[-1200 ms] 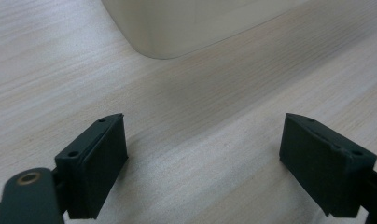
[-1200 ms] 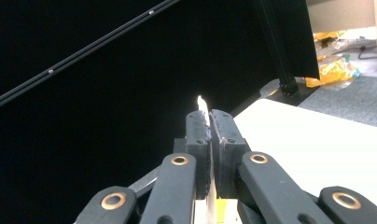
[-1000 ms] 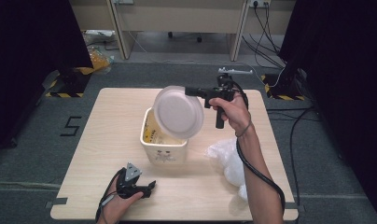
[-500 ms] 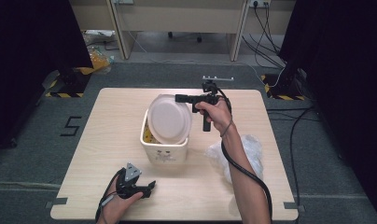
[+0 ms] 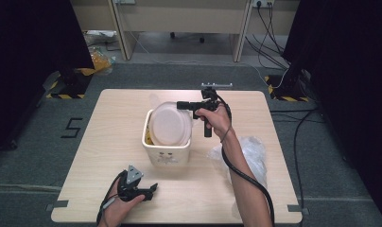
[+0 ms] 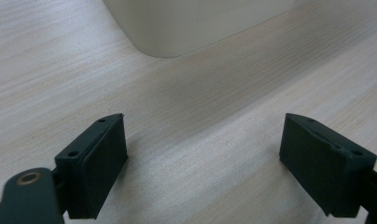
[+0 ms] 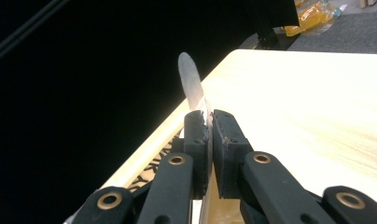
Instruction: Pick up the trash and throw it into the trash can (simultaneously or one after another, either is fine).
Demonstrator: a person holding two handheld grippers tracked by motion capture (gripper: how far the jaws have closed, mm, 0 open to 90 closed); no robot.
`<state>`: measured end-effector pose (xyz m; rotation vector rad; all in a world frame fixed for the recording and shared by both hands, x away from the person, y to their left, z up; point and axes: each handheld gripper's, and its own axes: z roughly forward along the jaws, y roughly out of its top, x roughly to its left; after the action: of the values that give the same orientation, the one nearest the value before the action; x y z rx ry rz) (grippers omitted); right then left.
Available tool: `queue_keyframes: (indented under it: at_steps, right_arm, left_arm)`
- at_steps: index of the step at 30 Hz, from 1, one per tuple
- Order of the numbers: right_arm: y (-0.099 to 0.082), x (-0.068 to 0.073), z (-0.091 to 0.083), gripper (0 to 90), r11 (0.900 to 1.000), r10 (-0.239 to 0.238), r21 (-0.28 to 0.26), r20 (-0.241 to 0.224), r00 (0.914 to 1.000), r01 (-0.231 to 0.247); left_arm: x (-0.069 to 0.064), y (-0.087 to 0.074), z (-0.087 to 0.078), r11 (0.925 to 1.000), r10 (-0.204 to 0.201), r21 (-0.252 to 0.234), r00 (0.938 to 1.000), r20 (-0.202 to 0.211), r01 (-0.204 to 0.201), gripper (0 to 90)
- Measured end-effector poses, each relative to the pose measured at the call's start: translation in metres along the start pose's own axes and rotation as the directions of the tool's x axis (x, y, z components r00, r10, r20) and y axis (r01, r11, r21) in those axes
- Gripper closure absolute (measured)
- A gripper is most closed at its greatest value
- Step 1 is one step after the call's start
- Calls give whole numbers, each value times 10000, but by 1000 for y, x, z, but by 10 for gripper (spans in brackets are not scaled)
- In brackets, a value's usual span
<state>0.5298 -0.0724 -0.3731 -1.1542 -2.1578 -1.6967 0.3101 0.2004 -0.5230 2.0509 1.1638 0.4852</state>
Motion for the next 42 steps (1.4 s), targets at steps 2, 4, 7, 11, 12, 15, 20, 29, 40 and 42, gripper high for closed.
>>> queue_keyframes:
  at_steps: [2,4,7,11,12,15,20,29,40,42]
  right_arm:
    - [0,4,2,850,9997,-220,109,118,9997,219]
    - [-1,8,4,850,9988,-450,205,215,9988,445]
    - [-4,14,8,850,9954,-830,518,463,9955,806]
    - [-9,16,15,850,9900,-1171,872,704,9906,1108]
    - [-10,16,17,850,9890,-1210,943,724,9900,1140]
    - [-16,14,22,850,9853,-1331,1193,858,9874,1224]
    - [-20,12,22,788,9841,-1375,1265,1006,9854,1244]
    - [-5,30,-10,742,9824,-1824,548,769,9802,1785]
    - [-12,29,-37,687,9797,-1976,530,964,9755,1932]
    - [-14,29,-42,666,9783,-2052,498,1007,9735,2010]
  left_arm:
    - [0,0,0,10000,0,0,10000,0,0,141]
    - [0,0,0,10000,-2,-3,10000,1,2,141]
    - [0,0,0,10000,-3,0,10000,-2,3,141]
    - [0,0,0,10000,-6,-10,10000,3,6,141]
    - [0,0,0,10000,-7,-7,10000,1,7,141]
    - [0,0,0,10000,-9,-4,10000,3,9,141]
    - [0,0,0,10000,-5,-5,10000,1,5,141]
    - [0,-1,0,10000,-47,-41,10000,-7,47,141]
    - [0,-1,0,10000,-46,-40,10000,-7,46,141]
    - [0,-1,0,10000,-46,-40,10000,-8,46,141]
